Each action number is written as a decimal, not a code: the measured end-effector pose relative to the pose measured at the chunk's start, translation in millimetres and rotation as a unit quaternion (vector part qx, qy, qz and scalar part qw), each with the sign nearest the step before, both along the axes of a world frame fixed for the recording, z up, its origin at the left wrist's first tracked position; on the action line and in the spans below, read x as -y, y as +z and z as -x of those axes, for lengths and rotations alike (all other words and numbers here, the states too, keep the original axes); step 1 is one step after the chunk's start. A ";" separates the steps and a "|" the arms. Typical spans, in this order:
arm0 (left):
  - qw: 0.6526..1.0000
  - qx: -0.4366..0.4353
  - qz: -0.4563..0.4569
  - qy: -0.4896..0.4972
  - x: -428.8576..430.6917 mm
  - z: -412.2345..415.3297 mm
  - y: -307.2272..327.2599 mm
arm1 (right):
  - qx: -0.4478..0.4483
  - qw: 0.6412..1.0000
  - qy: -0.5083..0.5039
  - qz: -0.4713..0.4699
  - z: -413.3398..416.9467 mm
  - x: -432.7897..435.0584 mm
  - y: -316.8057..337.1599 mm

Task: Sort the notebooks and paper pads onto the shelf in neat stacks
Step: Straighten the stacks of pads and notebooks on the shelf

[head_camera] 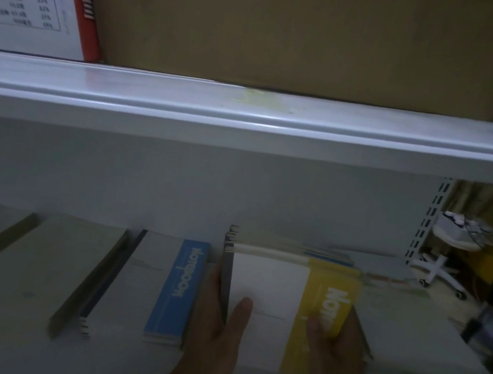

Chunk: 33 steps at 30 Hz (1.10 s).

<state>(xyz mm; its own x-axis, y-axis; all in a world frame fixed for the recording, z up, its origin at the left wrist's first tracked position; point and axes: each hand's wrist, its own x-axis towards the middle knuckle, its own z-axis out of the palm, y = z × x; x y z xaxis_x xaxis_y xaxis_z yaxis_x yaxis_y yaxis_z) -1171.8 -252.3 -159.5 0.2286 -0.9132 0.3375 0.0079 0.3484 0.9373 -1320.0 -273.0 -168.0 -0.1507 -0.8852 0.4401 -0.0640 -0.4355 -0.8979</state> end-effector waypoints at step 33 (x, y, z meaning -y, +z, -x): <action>0.996 0.046 -0.020 0.073 0.5 6.2 16.5 | -0.019 0.997 0.069 -0.004 11.7 1.1 -5.2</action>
<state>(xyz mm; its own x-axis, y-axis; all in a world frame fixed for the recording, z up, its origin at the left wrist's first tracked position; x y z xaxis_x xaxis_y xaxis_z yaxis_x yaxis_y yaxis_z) -1178.0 -252.8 -143.0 0.3300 -0.8852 0.3279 -0.1274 0.3024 0.9446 -1331.7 -274.2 -173.3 -0.0100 -0.8997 0.4364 -0.0383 -0.4358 -0.8992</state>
